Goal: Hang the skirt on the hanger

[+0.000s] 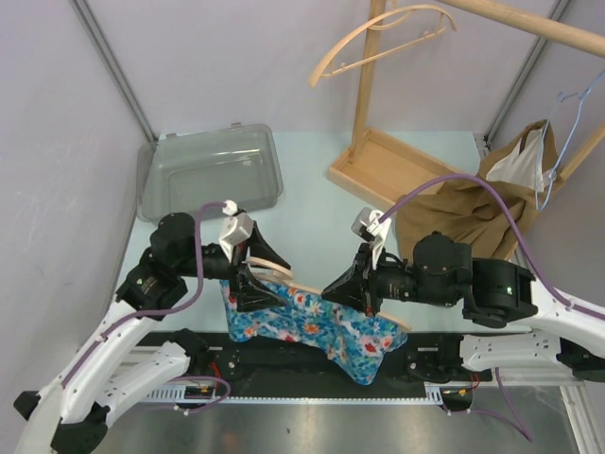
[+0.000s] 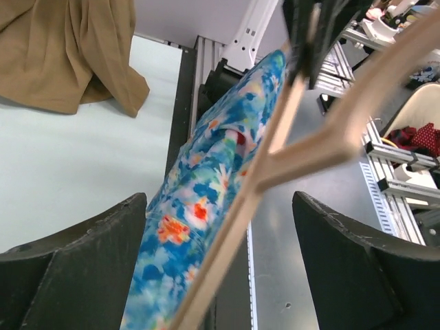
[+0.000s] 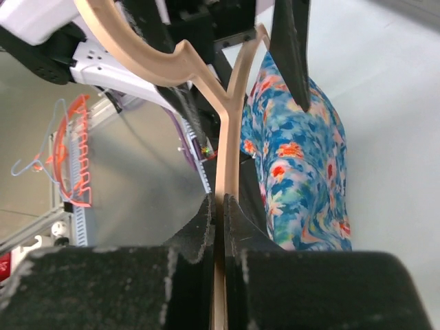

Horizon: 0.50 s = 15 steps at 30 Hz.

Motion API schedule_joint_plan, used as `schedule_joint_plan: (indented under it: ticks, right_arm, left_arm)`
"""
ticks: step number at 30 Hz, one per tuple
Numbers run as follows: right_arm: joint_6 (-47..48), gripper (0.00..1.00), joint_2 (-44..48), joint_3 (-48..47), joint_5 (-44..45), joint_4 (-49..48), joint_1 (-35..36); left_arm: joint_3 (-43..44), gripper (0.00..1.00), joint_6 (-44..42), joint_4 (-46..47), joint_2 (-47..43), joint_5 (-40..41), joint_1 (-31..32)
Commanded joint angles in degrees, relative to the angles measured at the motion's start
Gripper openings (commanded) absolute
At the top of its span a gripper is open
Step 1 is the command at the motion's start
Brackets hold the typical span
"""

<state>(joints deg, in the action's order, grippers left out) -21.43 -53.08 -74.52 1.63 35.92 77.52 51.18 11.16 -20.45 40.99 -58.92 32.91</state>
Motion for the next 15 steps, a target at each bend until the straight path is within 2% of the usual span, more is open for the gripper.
schedule_joint_plan:
  ticks: [1, 3, 4, 6, 7, 9, 13, 14, 15]
  right_arm:
    - [-1.7, 0.00, -0.1, -4.4, -3.1, -7.8, 0.0]
    - [-2.0, 0.00, -0.6, -4.6, -3.3, -7.8, 0.0]
    - [-2.1, 0.00, -0.9, -4.6, -3.5, -7.8, 0.0]
    - [-2.3, 0.00, -1.1, -4.5, -3.3, -7.8, -0.1]
    - [-2.6, 0.00, -1.1, -4.3, -3.0, -7.7, -0.1]
    - [-2.7, 0.00, -0.8, -4.1, -2.4, -7.6, -0.1]
    - [-1.6, 0.00, -0.2, -4.1, 0.6, -5.6, -0.2]
    - [-1.0, 0.05, -0.2, -4.2, 1.4, -4.8, -0.2]
    - [-0.4, 0.16, 0.2, -4.5, 2.6, -3.3, -0.1]
  left_arm:
    - [0.3, 0.85, -4.8, -1.0, 1.4, 5.4, 4.0]
    - [0.4, 0.72, -5.1, -0.7, 1.3, 11.5, 5.0]
    - [0.4, 0.57, -5.3, -0.5, 0.6, 13.4, 5.1]
    - [0.5, 0.41, -5.4, -0.1, -0.4, 18.3, 5.2]
    - [0.6, 0.16, -5.6, -0.2, -1.3, 19.1, 5.2]
    - [1.0, 0.00, -5.8, -0.8, -2.1, 22.3, 5.2]
    - [3.9, 0.00, -7.9, -4.9, -1.8, 22.3, 5.2]
    - [4.5, 0.00, -8.3, -5.9, -1.4, 21.9, 5.2]
    - [5.2, 0.00, -8.8, -8.0, -1.2, 21.0, 5.2]
